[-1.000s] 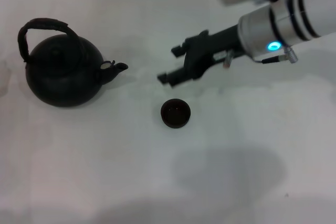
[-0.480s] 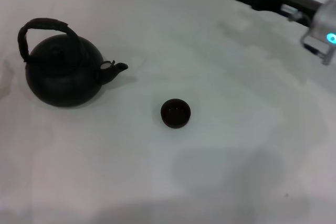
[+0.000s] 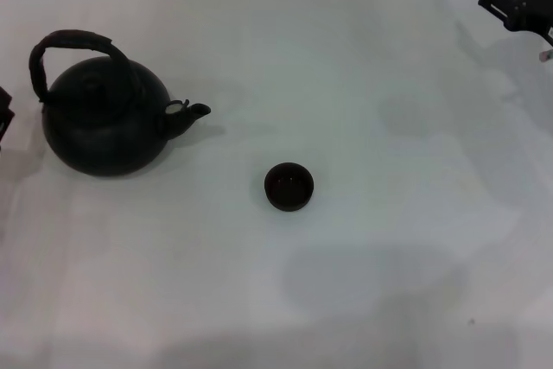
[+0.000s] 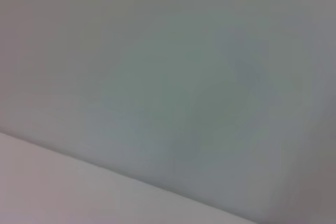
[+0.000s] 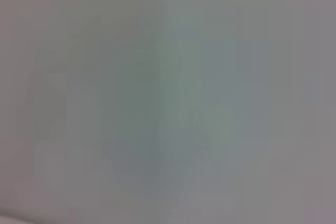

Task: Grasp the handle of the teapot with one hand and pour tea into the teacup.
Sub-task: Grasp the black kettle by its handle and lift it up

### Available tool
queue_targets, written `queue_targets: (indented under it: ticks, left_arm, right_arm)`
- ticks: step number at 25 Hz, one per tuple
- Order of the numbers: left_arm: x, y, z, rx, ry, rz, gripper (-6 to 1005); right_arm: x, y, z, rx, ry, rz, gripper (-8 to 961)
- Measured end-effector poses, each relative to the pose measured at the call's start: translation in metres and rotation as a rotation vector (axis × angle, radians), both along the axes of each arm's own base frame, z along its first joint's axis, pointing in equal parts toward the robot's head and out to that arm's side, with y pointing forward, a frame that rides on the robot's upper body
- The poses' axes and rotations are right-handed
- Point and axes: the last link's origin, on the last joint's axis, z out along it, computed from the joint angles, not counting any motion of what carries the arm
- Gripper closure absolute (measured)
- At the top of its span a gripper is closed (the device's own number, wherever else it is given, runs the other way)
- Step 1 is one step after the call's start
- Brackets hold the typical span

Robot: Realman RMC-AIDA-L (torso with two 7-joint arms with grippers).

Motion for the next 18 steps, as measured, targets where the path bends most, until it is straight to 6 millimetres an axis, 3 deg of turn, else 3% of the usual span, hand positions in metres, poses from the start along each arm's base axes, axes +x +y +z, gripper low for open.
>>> queue_targets:
  ticks: [9, 18]
  left_arm:
    - [0.004, -0.029, 0.000, -0.041, 0.058, -0.102, 224]
    - [0.019, -0.014, -0.007, -0.109, 0.093, -0.207, 227]
  right_arm:
    - [0.005, 0.011, 0.011, 0.053, 0.008, -0.064, 85]
    - [0.004, 0.012, 0.010, 0.051, 0.013, -0.068, 84]
